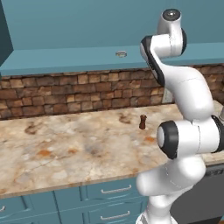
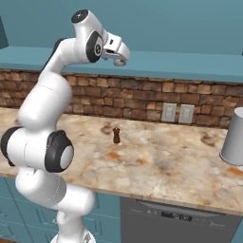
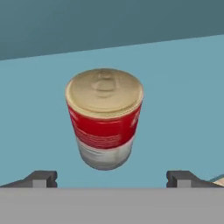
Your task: Restock the canned food cabinet by taking the new fresh canned food from the counter and placing it in the cabinet. Then, take the old canned food from the cabinet and place it on the counter.
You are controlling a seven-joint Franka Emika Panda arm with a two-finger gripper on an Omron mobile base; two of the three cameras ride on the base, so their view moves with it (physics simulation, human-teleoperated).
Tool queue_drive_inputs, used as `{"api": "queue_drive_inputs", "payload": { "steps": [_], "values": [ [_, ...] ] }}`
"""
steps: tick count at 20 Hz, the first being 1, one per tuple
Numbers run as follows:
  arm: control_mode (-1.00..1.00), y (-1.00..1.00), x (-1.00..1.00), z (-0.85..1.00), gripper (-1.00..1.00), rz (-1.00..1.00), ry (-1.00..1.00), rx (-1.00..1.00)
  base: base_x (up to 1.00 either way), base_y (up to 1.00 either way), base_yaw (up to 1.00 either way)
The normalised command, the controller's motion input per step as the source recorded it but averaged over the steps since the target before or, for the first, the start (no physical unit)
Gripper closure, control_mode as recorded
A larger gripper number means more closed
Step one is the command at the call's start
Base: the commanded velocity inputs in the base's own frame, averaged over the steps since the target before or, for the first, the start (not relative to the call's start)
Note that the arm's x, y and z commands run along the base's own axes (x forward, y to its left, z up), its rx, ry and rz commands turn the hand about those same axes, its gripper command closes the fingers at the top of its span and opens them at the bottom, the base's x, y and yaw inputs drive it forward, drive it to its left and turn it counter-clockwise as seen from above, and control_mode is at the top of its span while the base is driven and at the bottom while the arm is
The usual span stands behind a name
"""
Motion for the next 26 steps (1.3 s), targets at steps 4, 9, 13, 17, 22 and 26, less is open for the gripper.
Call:
{"api": "queue_drive_inputs", "payload": {
  "steps": [4, 9, 13, 17, 22, 26],
  "values": [
    [-1.00, -0.01, 0.55, -0.13, -1.00, 0.01, 0.00, 0.00, 0.00, 0.00, 0.00],
    [-1.00, -0.08, 0.50, -0.04, -1.00, 0.00, 0.00, 0.00, 0.00, 0.00, 0.00],
    [-1.00, -0.21, 0.07, -0.03, 1.00, 0.00, 0.00, 0.00, 0.00, 0.00, 0.00],
    [-1.00, -0.07, 0.00, 0.00, 1.00, 0.00, 0.00, 0.00, 0.00, 0.00, 0.00],
    [-1.00, 0.00, -0.58, 0.00, 1.00, 0.05, -0.01, 0.00, 0.00, 0.00, 0.00],
    [-1.00, 0.04, -1.00, 0.01, 1.00, 0.17, -0.13, 0.00, 0.00, 0.00, 0.00]
  ]
}}
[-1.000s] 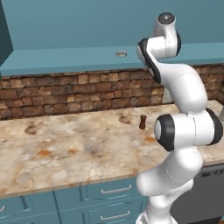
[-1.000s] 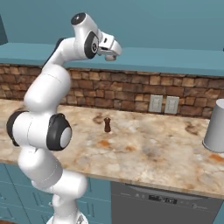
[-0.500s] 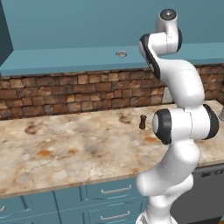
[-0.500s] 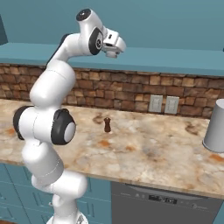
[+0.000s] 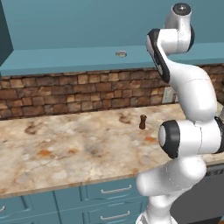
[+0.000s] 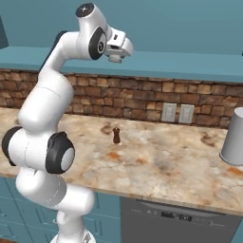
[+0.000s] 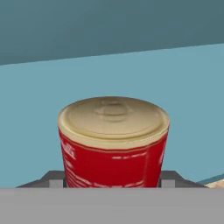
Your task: Restock the canned food cabinet by taking the new fresh canned food from the counter and placing it in the cabinet. Then, take the old canned food from the cabinet and place it on the counter.
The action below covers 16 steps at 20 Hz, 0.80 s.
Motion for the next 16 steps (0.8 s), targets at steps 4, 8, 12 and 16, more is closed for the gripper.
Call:
{"api": "queue_drive_inputs", "payload": {
  "steps": [4, 8, 12, 16],
  "values": [
    [-1.00, 0.13, -1.00, 0.29, 1.00, 0.25, -0.16, 0.00, 0.00, 0.00, 0.00],
    [-1.00, 0.18, -1.00, 0.25, 1.00, 0.37, -0.05, 0.05, 0.00, 0.00, 0.00],
    [-1.00, 0.13, -1.00, -0.03, 1.00, 0.44, 0.09, 0.06, 0.00, 0.00, 0.00],
    [-1.00, 0.22, -1.00, -0.67, 1.00, 0.51, 0.30, 0.04, 0.00, 0.00, 0.00]
  ]
}}
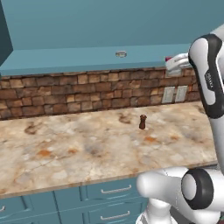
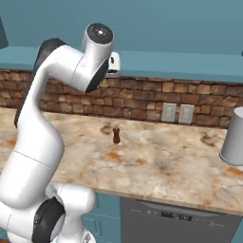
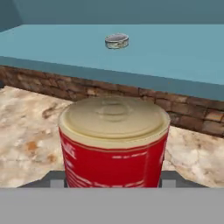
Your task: Restock the canned food cabinet by taking the new fresh canned food from the counter and placing it in the cabinet. Then, take the old canned food from the cabinet and place it on the counter.
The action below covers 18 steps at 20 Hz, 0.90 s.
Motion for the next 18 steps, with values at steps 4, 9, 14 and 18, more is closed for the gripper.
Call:
{"api": "queue_drive_inputs", "payload": {
  "steps": [4, 9, 14, 18],
  "values": [
    [-1.00, 0.40, -0.92, -1.00, 1.00, 0.52, 0.29, 0.09, 0.00, 0.00, 0.00],
    [-1.00, 0.90, 0.29, -1.00, 1.00, 0.38, 0.09, 0.00, 0.00, 0.00, 0.00],
    [-1.00, 1.00, 0.99, -1.00, 1.00, 0.30, 0.10, 0.09, 0.00, 0.00, 0.00],
    [-1.00, 1.00, 0.53, -1.00, 1.00, 0.35, 0.04, 0.04, 0.00, 0.00, 0.00]
  ]
}}
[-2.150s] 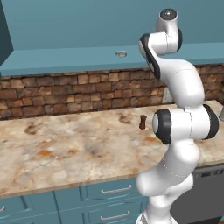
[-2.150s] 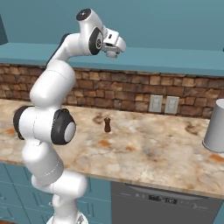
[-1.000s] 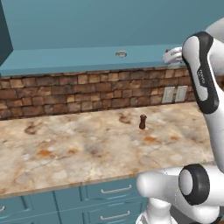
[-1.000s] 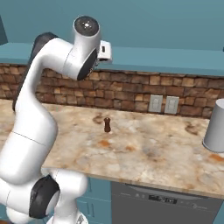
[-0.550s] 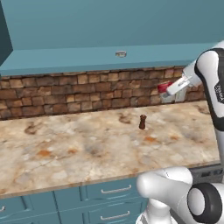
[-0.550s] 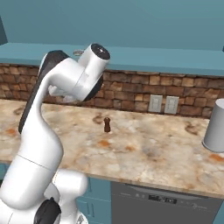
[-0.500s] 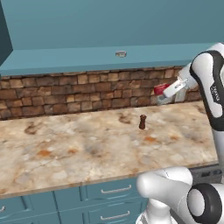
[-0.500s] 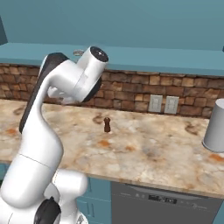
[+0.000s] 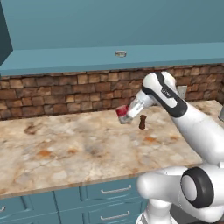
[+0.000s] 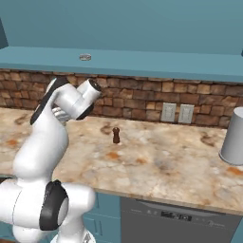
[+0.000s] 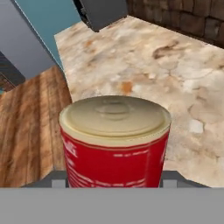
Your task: Restock the canned food cabinet by taking the new fresh canned food from the counter and placing it in the cabinet. Then, take the old canned food from the cabinet and place it on the counter.
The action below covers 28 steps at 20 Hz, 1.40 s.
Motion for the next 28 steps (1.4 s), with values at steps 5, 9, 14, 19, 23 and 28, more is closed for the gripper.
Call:
{"api": "queue_drive_inputs", "payload": {
  "steps": [5, 9, 14, 19, 23, 28],
  "values": [
    [-1.00, 0.95, 0.30, -1.00, 1.00, 0.34, -0.05, 0.15, 0.00, 0.00, 0.00],
    [-1.00, 0.61, 0.06, -1.00, 1.00, 0.29, -0.01, 0.07, 0.00, 0.00, 0.00],
    [-1.00, 0.08, -0.03, -0.98, 1.00, 0.19, -0.13, 0.00, 0.00, 0.00, 0.00],
    [-1.00, 0.00, 0.00, -0.75, 1.00, 0.04, -0.18, 0.03, 0.00, 0.00, 0.00],
    [-1.00, 0.00, 0.00, -0.25, -1.00, 0.00, -0.07, 0.00, 0.00, 0.00, 0.00],
    [-1.00, 0.00, 0.00, 0.04, -1.00, 0.00, -0.04, 0.00, 0.00, 0.00, 0.00]
  ]
}}
